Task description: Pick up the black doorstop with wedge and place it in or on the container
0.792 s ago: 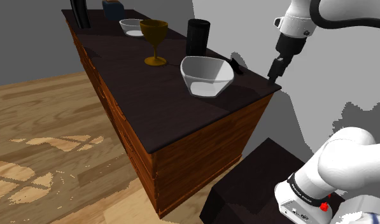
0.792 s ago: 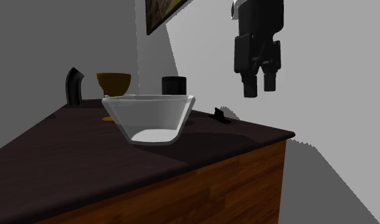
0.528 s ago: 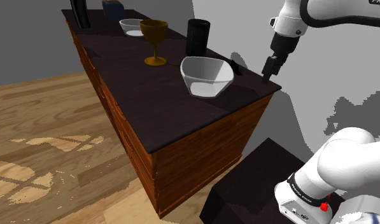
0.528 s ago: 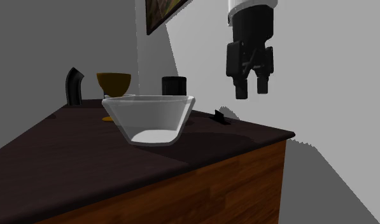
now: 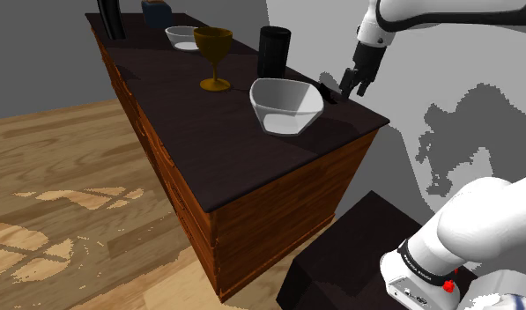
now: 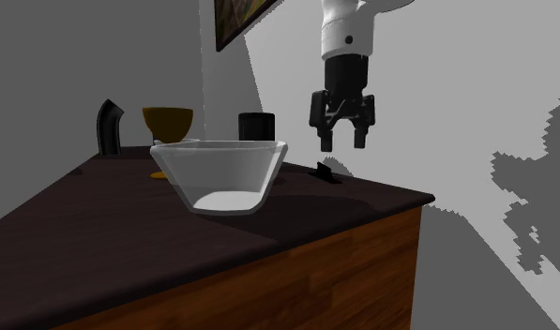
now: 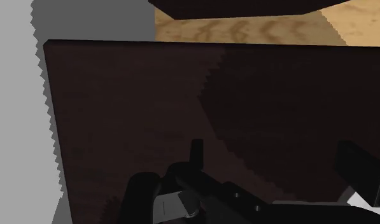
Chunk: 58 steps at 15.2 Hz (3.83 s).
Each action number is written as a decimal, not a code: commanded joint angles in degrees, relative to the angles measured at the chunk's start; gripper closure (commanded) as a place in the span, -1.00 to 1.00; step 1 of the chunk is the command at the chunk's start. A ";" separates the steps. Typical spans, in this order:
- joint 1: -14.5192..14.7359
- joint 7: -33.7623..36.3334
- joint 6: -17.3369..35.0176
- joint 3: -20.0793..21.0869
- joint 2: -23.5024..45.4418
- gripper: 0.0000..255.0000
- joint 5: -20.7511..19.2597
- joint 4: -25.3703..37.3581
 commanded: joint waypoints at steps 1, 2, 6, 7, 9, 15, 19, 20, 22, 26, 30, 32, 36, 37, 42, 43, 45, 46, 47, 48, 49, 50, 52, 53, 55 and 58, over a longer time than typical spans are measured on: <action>-0.56 0.05 1.46 -1.29 4.42 -1.00 0.90 3.30; -0.84 0.03 2.12 -1.91 6.44 -1.00 1.43 4.78; -1.95 -0.28 4.15 -4.34 14.57 -1.00 4.07 11.26; -2.27 -0.41 4.50 -4.93 16.63 -1.00 4.86 13.03; -2.94 -0.72 4.99 -6.07 20.78 -1.00 6.59 16.75; -5.94 -1.70 4.74 -8.78 33.68 -1.00 12.79 29.57; -7.72 -1.94 4.59 -9.41 39.39 -1.00 15.67 35.14; -7.65 -1.98 5.33 -9.36 39.43 -1.00 15.70 34.45; -7.52 -2.07 6.81 -9.27 39.56 -1.00 15.79 33.11; -7.29 -2.25 9.39 -9.10 39.91 -1.00 16.00 30.87; -7.29 -2.25 9.39 -9.10 39.92 -1.00 16.01 30.88; -7.29 -2.25 9.39 -9.10 39.92 -1.00 16.01 30.88; -7.29 -2.25 9.37 -9.10 39.89 1.00 16.00 30.87; -7.28 -2.19 9.22 -9.07 40.08 1.00 16.03 31.21; -7.24 -2.10 9.18 -9.04 40.14 1.00 16.03 31.32; -7.29 -2.25 9.39 -9.10 39.92 1.00 16.01 30.88; -7.33 -2.01 7.94 -9.14 39.74 1.00 15.87 32.17; -7.35 -1.89 7.21 -9.16 39.66 1.00 15.81 32.83; -7.38 -1.77 6.47 -9.18 39.62 1.00 15.76 33.54; -7.41 -1.66 5.73 -9.20 39.58 1.00 15.72 34.25; -7.44 -1.54 4.99 -9.22 39.55 1.00 15.67 34.98; -7.48 -1.43 4.23 -9.24 39.53 1.00 15.64 35.72; -7.55 -1.22 2.71 -9.28 39.55 1.00 15.58 37.28; -7.60 -1.11 1.94 -9.29 39.58 1.00 15.56 38.08; -7.69 -0.90 0.37 -9.33 39.68 1.00 15.54 39.76; -7.87 -0.61 -2.03 -9.37 39.96 1.00 15.55 42.46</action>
